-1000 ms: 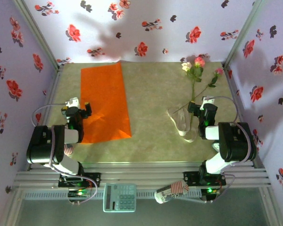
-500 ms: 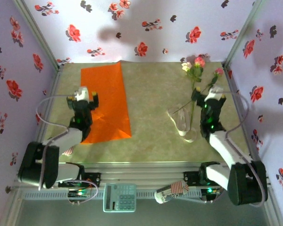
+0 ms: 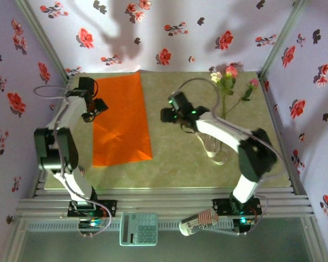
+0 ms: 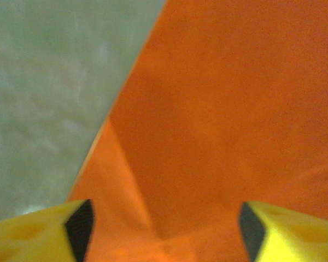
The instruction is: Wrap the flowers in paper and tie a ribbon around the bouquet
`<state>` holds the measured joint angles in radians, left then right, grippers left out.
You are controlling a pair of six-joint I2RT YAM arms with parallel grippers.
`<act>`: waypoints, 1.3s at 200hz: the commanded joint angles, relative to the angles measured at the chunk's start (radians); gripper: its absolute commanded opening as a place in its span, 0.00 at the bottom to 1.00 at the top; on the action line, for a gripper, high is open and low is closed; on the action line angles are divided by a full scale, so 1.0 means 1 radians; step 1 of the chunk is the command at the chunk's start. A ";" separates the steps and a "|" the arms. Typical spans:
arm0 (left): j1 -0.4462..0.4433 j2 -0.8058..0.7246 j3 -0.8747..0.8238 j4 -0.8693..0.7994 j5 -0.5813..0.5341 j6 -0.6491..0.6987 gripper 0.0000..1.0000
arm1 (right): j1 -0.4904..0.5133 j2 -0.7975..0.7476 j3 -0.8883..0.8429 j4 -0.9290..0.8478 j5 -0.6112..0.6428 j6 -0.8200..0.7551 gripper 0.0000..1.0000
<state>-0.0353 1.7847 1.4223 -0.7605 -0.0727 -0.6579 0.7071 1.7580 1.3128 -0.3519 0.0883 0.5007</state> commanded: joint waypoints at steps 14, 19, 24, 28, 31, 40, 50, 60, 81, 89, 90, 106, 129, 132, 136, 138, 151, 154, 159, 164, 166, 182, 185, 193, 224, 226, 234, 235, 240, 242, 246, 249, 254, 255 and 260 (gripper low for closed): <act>-0.022 0.158 0.077 -0.174 0.148 -0.014 0.58 | 0.074 0.220 0.213 -0.080 -0.254 0.005 0.55; -0.026 0.177 0.083 -0.175 0.149 -0.021 0.56 | 0.080 0.258 0.235 -0.068 -0.286 0.020 0.51; -0.030 0.196 0.084 -0.172 0.149 -0.024 0.53 | 0.086 0.293 0.257 -0.058 -0.310 0.032 0.48; -0.033 0.205 0.080 -0.165 0.149 -0.026 0.52 | 0.090 0.318 0.275 -0.056 -0.317 0.043 0.47; -0.034 0.212 0.078 -0.163 0.148 -0.027 0.52 | 0.091 0.335 0.285 -0.053 -0.319 0.053 0.47; -0.035 0.227 0.060 -0.135 0.148 -0.035 0.51 | 0.094 0.380 0.309 -0.031 -0.336 0.084 0.47; -0.037 0.249 0.048 -0.122 0.150 -0.034 0.49 | 0.093 0.425 0.332 -0.013 -0.355 0.111 0.47; -0.043 0.269 0.043 -0.116 0.157 -0.022 0.46 | 0.093 0.459 0.350 -0.001 -0.356 0.126 0.43; -0.067 0.286 0.022 -0.095 0.157 0.007 0.41 | 0.091 0.503 0.364 0.034 -0.349 0.154 0.35; -0.072 0.291 0.014 -0.090 0.157 0.009 0.41 | 0.091 0.522 0.380 0.027 -0.347 0.160 0.32; -0.073 0.291 0.013 -0.089 0.157 0.009 0.41 | 0.090 0.524 0.385 0.025 -0.347 0.160 0.32; -0.082 0.292 -0.001 -0.079 0.157 0.011 0.39 | 0.087 0.551 0.396 0.010 -0.320 0.190 0.28; -0.098 0.276 -0.014 -0.055 0.160 0.014 0.38 | 0.061 0.562 0.369 -0.045 -0.271 0.231 0.16; -0.102 0.273 -0.014 -0.052 0.162 0.015 0.39 | 0.055 0.558 0.356 -0.047 -0.270 0.239 0.15; -0.105 0.272 -0.013 -0.046 0.169 0.016 0.39 | 0.046 0.547 0.334 -0.045 -0.269 0.250 0.14; -0.108 0.271 -0.013 -0.043 0.173 0.018 0.39 | 0.042 0.542 0.321 -0.043 -0.267 0.255 0.13; -0.126 0.266 -0.007 -0.023 0.198 0.021 0.41 | 0.015 0.478 0.225 -0.014 -0.258 0.274 0.12; -0.130 0.265 -0.004 -0.020 0.202 0.021 0.41 | 0.010 0.461 0.196 -0.009 -0.256 0.274 0.12; -0.141 0.265 -0.001 -0.014 0.210 0.021 0.41 | 0.002 0.433 0.157 -0.004 -0.251 0.274 0.12; -0.151 0.266 0.002 -0.008 0.221 0.019 0.41 | -0.006 0.403 0.121 -0.004 -0.243 0.273 0.12; -0.155 0.266 0.003 -0.006 0.226 0.018 0.41 | -0.009 0.392 0.106 -0.006 -0.239 0.272 0.12; -0.193 0.276 0.012 0.013 0.271 -0.002 0.41 | -0.035 0.311 -0.006 -0.003 -0.238 0.277 0.11; -0.200 0.279 0.012 0.019 0.282 -0.007 0.41 | -0.040 0.293 -0.027 0.001 -0.239 0.278 0.11; -0.218 0.286 0.013 0.032 0.310 -0.022 0.40 | -0.051 0.258 -0.077 0.010 -0.238 0.276 0.12; -0.296 0.291 0.010 0.089 0.365 -0.104 0.38 | -0.111 0.155 -0.181 0.006 -0.186 0.221 0.14; -0.299 0.290 0.010 0.093 0.366 -0.108 0.38 | -0.115 0.151 -0.183 0.005 -0.186 0.216 0.15; -0.309 0.282 0.013 0.105 0.368 -0.123 0.37 | -0.129 0.134 -0.184 0.006 -0.192 0.193 0.16; -0.310 0.279 0.013 0.107 0.367 -0.124 0.37 | -0.131 0.132 -0.184 0.007 -0.193 0.190 0.16; -0.314 0.269 0.013 0.118 0.368 -0.133 0.36 | -0.133 0.119 -0.179 0.006 -0.194 0.171 0.18; -0.315 0.266 0.013 0.122 0.367 -0.136 0.36 | -0.133 0.113 -0.177 0.004 -0.192 0.162 0.19; -0.316 0.254 0.016 0.130 0.367 -0.142 0.35 | -0.132 0.102 -0.170 0.000 -0.187 0.146 0.21; -0.315 0.247 0.020 0.133 0.368 -0.148 0.35 | -0.129 0.095 -0.166 -0.003 -0.182 0.135 0.23; -0.315 0.234 0.025 0.137 0.369 -0.155 0.35 | -0.124 0.079 -0.161 -0.010 -0.173 0.118 0.26; -0.315 0.231 0.027 0.137 0.370 -0.157 0.35 | -0.123 0.075 -0.160 -0.010 -0.172 0.115 0.27; -0.314 0.218 0.038 0.138 0.369 -0.161 0.35 | -0.116 0.059 -0.157 -0.010 -0.161 0.100 0.30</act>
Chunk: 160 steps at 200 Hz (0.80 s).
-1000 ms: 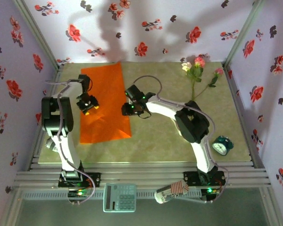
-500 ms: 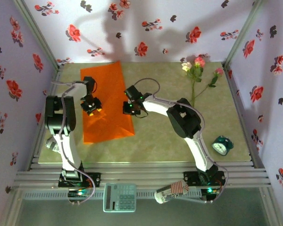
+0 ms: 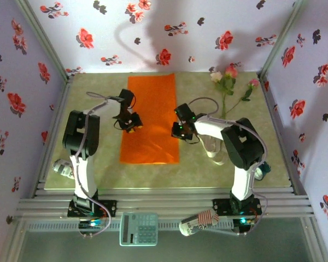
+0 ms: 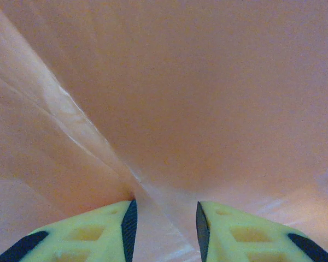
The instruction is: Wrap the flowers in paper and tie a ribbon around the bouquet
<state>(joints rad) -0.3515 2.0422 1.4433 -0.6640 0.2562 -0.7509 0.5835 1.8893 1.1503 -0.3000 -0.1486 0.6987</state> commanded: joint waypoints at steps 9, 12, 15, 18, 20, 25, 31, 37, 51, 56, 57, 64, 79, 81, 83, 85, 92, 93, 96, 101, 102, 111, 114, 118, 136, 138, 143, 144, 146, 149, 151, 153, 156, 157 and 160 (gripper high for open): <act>0.001 -0.062 0.040 0.037 0.040 -0.069 0.36 | 0.022 -0.103 0.001 -0.062 0.099 -0.119 0.36; 0.002 -0.071 0.048 0.034 0.041 -0.070 0.36 | 0.028 -0.112 0.000 -0.060 0.104 -0.124 0.38; 0.004 -0.080 0.054 0.031 0.040 -0.073 0.37 | 0.033 -0.121 -0.003 -0.057 0.109 -0.131 0.40; 0.005 -0.089 0.058 0.029 0.041 -0.077 0.37 | 0.040 -0.130 -0.004 -0.056 0.113 -0.138 0.42; 0.006 -0.096 0.060 0.029 0.042 -0.080 0.38 | 0.044 -0.136 -0.006 -0.056 0.116 -0.143 0.43; 0.011 -0.114 0.060 0.029 0.045 -0.087 0.38 | 0.059 -0.149 -0.005 -0.059 0.125 -0.157 0.45; 0.019 -0.139 0.054 0.026 0.045 -0.096 0.38 | 0.079 -0.159 -0.003 -0.064 0.136 -0.178 0.47; 0.027 -0.163 0.042 0.014 0.042 -0.102 0.38 | 0.103 -0.170 0.001 -0.070 0.143 -0.205 0.48; 0.058 -0.232 -0.011 -0.028 0.029 -0.123 0.37 | 0.164 -0.182 0.013 -0.072 0.139 -0.274 0.48; 0.071 -0.258 -0.042 -0.038 0.030 -0.131 0.36 | 0.189 -0.181 0.019 -0.067 0.118 -0.303 0.49; 0.074 -0.263 -0.049 -0.041 0.029 -0.132 0.36 | 0.195 -0.181 0.020 -0.067 0.113 -0.309 0.49; 0.094 -0.299 -0.097 -0.057 0.033 -0.137 0.35 | 0.235 -0.173 0.030 -0.064 0.086 -0.348 0.53; 0.132 -0.377 -0.221 -0.051 0.072 -0.138 0.31 | 0.322 -0.133 0.066 -0.089 0.054 -0.421 0.60; 0.136 -0.384 -0.241 -0.048 0.080 -0.138 0.30 | 0.331 -0.124 0.070 -0.093 0.050 -0.429 0.60; 0.142 -0.390 -0.258 -0.043 0.092 -0.137 0.29 | 0.344 -0.117 0.075 -0.098 0.049 -0.438 0.60; 0.145 -0.394 -0.272 -0.037 0.105 -0.136 0.29 | 0.356 -0.109 0.080 -0.101 0.047 -0.445 0.60; 0.157 -0.402 -0.328 -0.017 0.151 -0.133 0.25 | 0.392 -0.085 0.097 -0.114 0.047 -0.465 0.60; 0.157 -0.402 -0.335 -0.015 0.158 -0.133 0.25 | 0.398 -0.082 0.098 -0.116 0.047 -0.467 0.60; 0.160 -0.401 -0.353 -0.007 0.175 -0.130 0.23 | 0.411 -0.073 0.103 -0.117 0.049 -0.472 0.60; 0.163 -0.398 -0.379 0.000 0.195 -0.126 0.20 | 0.431 -0.058 0.112 -0.118 0.048 -0.477 0.60; 0.163 -0.398 -0.383 0.001 0.197 -0.125 0.20 | 0.435 -0.056 0.114 -0.118 0.048 -0.477 0.60; 0.163 -0.399 -0.418 0.010 0.209 -0.124 0.17 | 0.468 -0.039 0.132 -0.114 0.043 -0.489 0.60; 0.163 -0.401 -0.429 0.015 0.209 -0.126 0.17 | 0.480 -0.032 0.140 -0.117 0.043 -0.494 0.61; 0.163 -0.406 -0.442 0.022 0.209 -0.131 0.16 | 0.494 -0.025 0.153 -0.120 0.043 -0.500 0.62; 0.174 -0.418 -0.494 0.048 0.206 -0.154 0.16 | 0.561 0.019 0.208 -0.149 0.065 -0.537 0.70; 0.176 -0.420 -0.499 0.052 0.206 -0.157 0.16 | 0.568 0.024 0.213 -0.152 0.071 -0.541 0.71; 0.180 -0.423 -0.514 0.057 0.205 -0.166 0.15 | 0.581 0.039 0.225 -0.159 0.081 -0.545 0.73; 0.181 -0.423 -0.516 0.059 0.204 -0.168 0.14 | 0.584 0.041 0.226 -0.160 0.082 -0.546 0.73; 0.182 -0.425 -0.522 0.061 0.203 -0.170 0.14 | 0.588 0.046 0.230 -0.161 0.085 -0.547 0.74; 0.184 -0.426 -0.530 0.066 0.203 -0.174 0.13 | 0.595 0.053 0.233 -0.161 0.086 -0.547 0.74; 0.186 -0.427 -0.535 0.069 0.203 -0.175 0.12 | 0.599 0.057 0.233 -0.159 0.088 -0.547 0.74; 0.187 -0.428 -0.541 0.072 0.204 -0.175 0.11 | 0.602 0.059 0.236 -0.158 0.090 -0.546 0.74; 0.189 -0.431 -0.550 0.078 0.204 -0.180 0.10 | 0.605 0.065 0.236 -0.154 0.096 -0.543 0.75; 0.190 -0.431 -0.552 0.080 0.204 -0.181 0.09 | 0.607 0.067 0.236 -0.152 0.098 -0.542 0.75; 0.192 -0.432 -0.560 0.085 0.203 -0.184 0.08 | 0.611 0.071 0.235 -0.148 0.106 -0.539 0.74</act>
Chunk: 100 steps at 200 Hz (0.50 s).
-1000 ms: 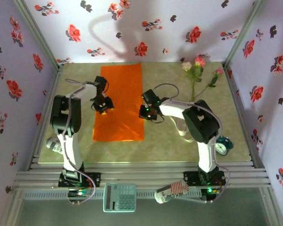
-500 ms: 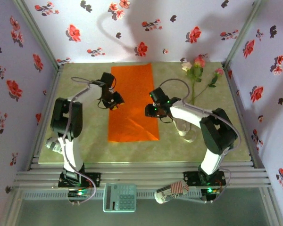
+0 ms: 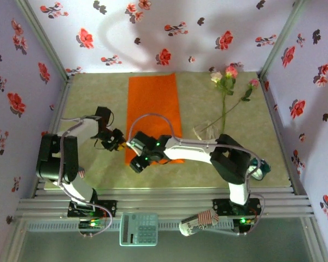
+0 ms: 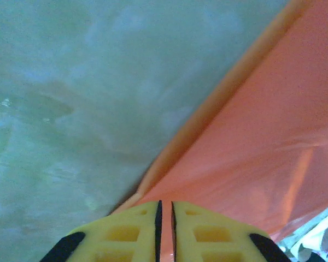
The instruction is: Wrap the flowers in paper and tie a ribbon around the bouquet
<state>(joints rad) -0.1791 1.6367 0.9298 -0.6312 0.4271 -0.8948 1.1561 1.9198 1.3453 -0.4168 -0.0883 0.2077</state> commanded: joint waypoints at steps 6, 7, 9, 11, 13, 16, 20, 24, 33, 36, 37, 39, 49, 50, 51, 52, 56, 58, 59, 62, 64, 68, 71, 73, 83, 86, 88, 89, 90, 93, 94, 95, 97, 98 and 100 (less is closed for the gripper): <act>0.022 -0.029 -0.061 0.057 0.032 -0.043 0.06 | 0.044 0.051 0.041 -0.023 0.056 -0.045 0.74; 0.022 -0.029 -0.063 0.059 0.031 -0.043 0.06 | 0.044 0.054 0.041 -0.022 0.057 -0.045 0.75; 0.024 -0.029 -0.067 0.061 0.030 -0.045 0.05 | 0.045 0.055 0.042 -0.020 0.058 -0.045 0.74; 0.024 -0.029 -0.071 0.064 0.030 -0.047 0.04 | 0.048 0.062 0.045 -0.019 0.063 -0.045 0.74; 0.024 -0.029 -0.075 0.067 0.030 -0.048 0.03 | 0.048 0.065 0.048 -0.020 0.067 -0.045 0.74; 0.026 -0.029 -0.080 0.070 0.030 -0.048 0.03 | 0.050 0.071 0.054 -0.022 0.076 -0.044 0.74; 0.026 -0.028 -0.087 0.075 0.031 -0.050 0.01 | 0.051 0.081 0.062 -0.025 0.086 -0.044 0.74; 0.027 -0.028 -0.092 0.078 0.029 -0.052 0.00 | 0.051 0.088 0.068 -0.027 0.088 -0.044 0.74; 0.027 -0.026 -0.106 0.089 0.029 -0.058 0.00 | 0.052 0.109 0.092 -0.030 0.101 -0.046 0.74; 0.027 -0.026 -0.110 0.094 0.028 -0.061 0.00 | 0.052 0.119 0.098 -0.031 0.107 -0.045 0.73; 0.027 -0.026 -0.111 0.095 0.028 -0.061 0.00 | 0.052 0.120 0.100 -0.031 0.109 -0.045 0.74; 0.028 -0.026 -0.114 0.098 0.027 -0.062 0.00 | 0.052 0.123 0.102 -0.032 0.110 -0.045 0.74; 0.028 -0.022 -0.124 0.106 0.027 -0.068 0.00 | 0.052 0.152 0.129 -0.040 0.129 -0.047 0.73; 0.028 -0.022 -0.125 0.107 0.026 -0.069 0.00 | 0.053 0.155 0.132 -0.042 0.131 -0.047 0.72; 0.027 -0.022 -0.126 0.108 0.027 -0.070 0.00 | 0.053 0.158 0.135 -0.042 0.132 -0.047 0.72; 0.027 -0.021 -0.127 0.109 0.027 -0.070 0.00 | 0.053 0.158 0.135 -0.042 0.132 -0.047 0.72; 0.028 -0.019 -0.130 0.112 0.026 -0.073 0.00 | 0.051 0.169 0.146 -0.045 0.141 -0.045 0.70; 0.027 -0.018 -0.132 0.114 0.026 -0.073 0.00 | 0.052 0.174 0.150 -0.047 0.146 -0.044 0.70; 0.027 -0.018 -0.133 0.115 0.025 -0.074 0.00 | 0.052 0.175 0.153 -0.048 0.148 -0.044 0.69; 0.027 -0.017 -0.135 0.116 0.025 -0.075 0.00 | 0.051 0.182 0.159 -0.050 0.153 -0.043 0.68; 0.027 -0.017 -0.137 0.117 0.026 -0.075 0.00 | 0.051 0.186 0.164 -0.052 0.156 -0.041 0.66; 0.027 -0.017 -0.139 0.118 0.027 -0.077 0.00 | 0.052 0.195 0.172 -0.055 0.163 -0.039 0.65; 0.027 -0.017 -0.141 0.119 0.026 -0.077 0.00 | 0.052 0.200 0.179 -0.058 0.167 -0.037 0.64; 0.028 -0.017 -0.142 0.120 0.026 -0.077 0.00 | 0.051 0.204 0.182 -0.061 0.170 -0.036 0.63; 0.029 -0.019 -0.144 0.116 0.024 -0.076 0.00 | 0.050 0.219 0.193 -0.066 0.179 -0.030 0.58; 0.029 -0.018 -0.144 0.115 0.023 -0.075 0.00 | 0.050 0.222 0.194 -0.066 0.181 -0.028 0.57; 0.029 -0.019 -0.143 0.114 0.024 -0.075 0.00 | 0.050 0.224 0.196 -0.066 0.182 -0.027 0.55; 0.029 -0.019 -0.143 0.113 0.022 -0.074 0.00 | 0.050 0.225 0.195 -0.066 0.184 -0.027 0.55; 0.029 -0.020 -0.143 0.112 0.022 -0.074 0.00 | 0.050 0.226 0.196 -0.066 0.184 -0.026 0.54; 0.029 -0.020 -0.143 0.111 0.021 -0.074 0.00 | 0.050 0.228 0.195 -0.065 0.187 -0.025 0.52; 0.029 -0.020 -0.143 0.111 0.021 -0.074 0.00 | 0.050 0.229 0.196 -0.064 0.188 -0.023 0.52; 0.029 -0.020 -0.143 0.110 0.021 -0.075 0.00 | 0.049 0.230 0.195 -0.064 0.189 -0.023 0.51; 0.030 -0.021 -0.141 0.110 0.021 -0.074 0.00 | 0.049 0.230 0.196 -0.062 0.189 -0.020 0.50; 0.029 -0.020 -0.141 0.109 0.021 -0.074 0.00 | 0.049 0.230 0.196 -0.062 0.189 -0.020 0.50; 0.029 -0.022 -0.141 0.106 0.020 -0.073 0.00 | 0.048 0.231 0.194 -0.062 0.189 -0.019 0.49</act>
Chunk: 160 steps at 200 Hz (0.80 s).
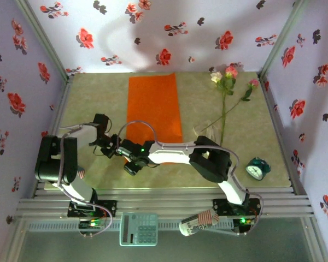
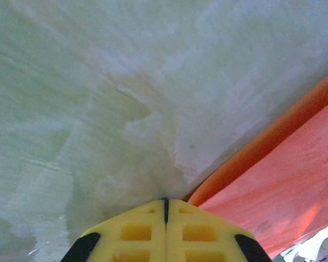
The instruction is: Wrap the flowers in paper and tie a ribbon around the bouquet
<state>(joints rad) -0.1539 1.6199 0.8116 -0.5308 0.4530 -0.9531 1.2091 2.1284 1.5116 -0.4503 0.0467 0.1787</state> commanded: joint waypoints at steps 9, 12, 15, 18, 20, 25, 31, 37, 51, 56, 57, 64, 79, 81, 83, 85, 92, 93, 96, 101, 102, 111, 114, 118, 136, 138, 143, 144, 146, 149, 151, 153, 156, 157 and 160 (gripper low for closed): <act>0.005 -0.008 -0.019 -0.001 -0.009 -0.011 0.00 | -0.008 0.025 0.028 -0.020 0.049 0.016 0.43; 0.004 -0.009 -0.019 -0.004 -0.010 -0.011 0.00 | -0.009 0.027 0.028 -0.018 0.048 0.019 0.41; 0.005 -0.010 -0.017 -0.006 -0.011 -0.010 0.00 | -0.009 0.027 0.030 -0.018 0.048 0.022 0.39; 0.005 -0.011 -0.016 -0.008 -0.012 -0.008 0.00 | -0.009 0.027 0.032 -0.016 0.048 0.024 0.37; 0.005 -0.012 -0.016 -0.010 -0.013 -0.007 0.00 | -0.010 0.027 0.033 -0.016 0.048 0.025 0.35; 0.005 -0.014 -0.012 -0.015 -0.015 -0.006 0.00 | -0.012 0.027 0.037 -0.017 0.045 0.027 0.31; 0.005 -0.019 -0.007 -0.026 -0.022 -0.002 0.00 | -0.014 0.024 0.040 -0.019 0.044 0.031 0.26; 0.006 -0.029 0.000 -0.039 -0.031 0.004 0.00 | -0.015 0.017 0.041 -0.020 0.044 0.036 0.19; 0.005 -0.066 0.019 -0.078 -0.067 0.010 0.00 | -0.024 -0.014 0.034 -0.010 0.029 0.051 0.06; 0.005 -0.082 0.029 -0.096 -0.082 0.011 0.00 | -0.028 -0.026 0.028 -0.005 0.024 0.056 0.03; 0.006 -0.086 0.030 -0.100 -0.086 0.012 0.00 | -0.030 -0.031 0.027 -0.001 0.020 0.060 0.01; 0.006 -0.109 0.044 -0.127 -0.111 0.016 0.06 | -0.039 -0.050 0.021 0.002 0.001 0.075 0.00; 0.006 -0.156 0.064 -0.168 -0.149 0.017 0.13 | -0.066 -0.103 -0.004 0.031 -0.058 0.105 0.00; 0.005 -0.161 0.065 -0.172 -0.151 0.015 0.14 | -0.069 -0.110 -0.008 0.036 -0.069 0.111 0.00; 0.006 -0.167 0.066 -0.174 -0.153 0.014 0.14 | -0.073 -0.115 -0.012 0.041 -0.079 0.115 0.00; 0.007 -0.172 0.066 -0.177 -0.154 0.012 0.15 | -0.078 -0.122 -0.016 0.046 -0.089 0.121 0.00; 0.005 -0.188 0.065 -0.180 -0.153 0.004 0.15 | -0.090 -0.139 -0.025 0.057 -0.118 0.135 0.00; 0.005 -0.190 0.065 -0.181 -0.153 0.003 0.15 | -0.092 -0.141 -0.026 0.059 -0.122 0.138 0.00; 0.005 -0.196 0.065 -0.182 -0.153 0.000 0.15 | -0.098 -0.148 -0.029 0.061 -0.133 0.147 0.00; 0.006 -0.203 0.064 -0.185 -0.151 -0.005 0.15 | -0.110 -0.160 -0.034 0.063 -0.156 0.161 0.00; 0.005 -0.205 0.064 -0.185 -0.150 -0.006 0.15 | -0.110 -0.160 -0.034 0.063 -0.156 0.161 0.00; 0.001 -0.215 0.060 -0.186 -0.139 -0.017 0.16 | -0.128 -0.178 -0.045 0.068 -0.183 0.181 0.00; 0.001 -0.218 0.059 -0.186 -0.133 -0.021 0.16 | -0.131 -0.182 -0.049 0.070 -0.185 0.185 0.00; -0.002 -0.221 0.056 -0.183 -0.128 -0.029 0.16 | -0.138 -0.189 -0.056 0.075 -0.193 0.191 0.00; -0.014 -0.230 0.039 -0.161 -0.095 -0.060 0.16 | -0.167 -0.217 -0.087 0.095 -0.231 0.209 0.00; -0.015 -0.231 0.037 -0.159 -0.091 -0.064 0.16 | -0.169 -0.220 -0.090 0.096 -0.233 0.210 0.00; -0.020 -0.233 0.034 -0.155 -0.087 -0.073 0.16 | -0.176 -0.228 -0.097 0.097 -0.237 0.215 0.00; -0.020 -0.233 0.035 -0.154 -0.087 -0.074 0.16 | -0.177 -0.230 -0.100 0.098 -0.238 0.215 0.00; -0.022 -0.235 0.033 -0.153 -0.086 -0.076 0.16 | -0.180 -0.232 -0.103 0.099 -0.242 0.218 0.00; -0.024 -0.236 0.033 -0.154 -0.085 -0.080 0.16 | -0.183 -0.234 -0.107 0.101 -0.244 0.219 0.00; -0.026 -0.237 0.032 -0.156 -0.087 -0.082 0.16 | -0.185 -0.236 -0.110 0.102 -0.246 0.219 0.00; -0.028 -0.238 0.031 -0.157 -0.086 -0.083 0.16 | -0.186 -0.238 -0.113 0.100 -0.247 0.218 0.00; -0.028 -0.239 0.031 -0.161 -0.088 -0.088 0.16 | -0.185 -0.240 -0.114 0.097 -0.243 0.214 0.00; -0.029 -0.240 0.031 -0.163 -0.089 -0.088 0.16 | -0.184 -0.240 -0.114 0.094 -0.242 0.212 0.00; -0.030 -0.243 0.031 -0.170 -0.093 -0.091 0.15 | -0.181 -0.240 -0.113 0.086 -0.236 0.203 0.00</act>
<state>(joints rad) -0.1669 1.4029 0.8608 -0.6636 0.3470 -0.9943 1.0306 1.9102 1.4334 -0.3637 -0.1413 0.3546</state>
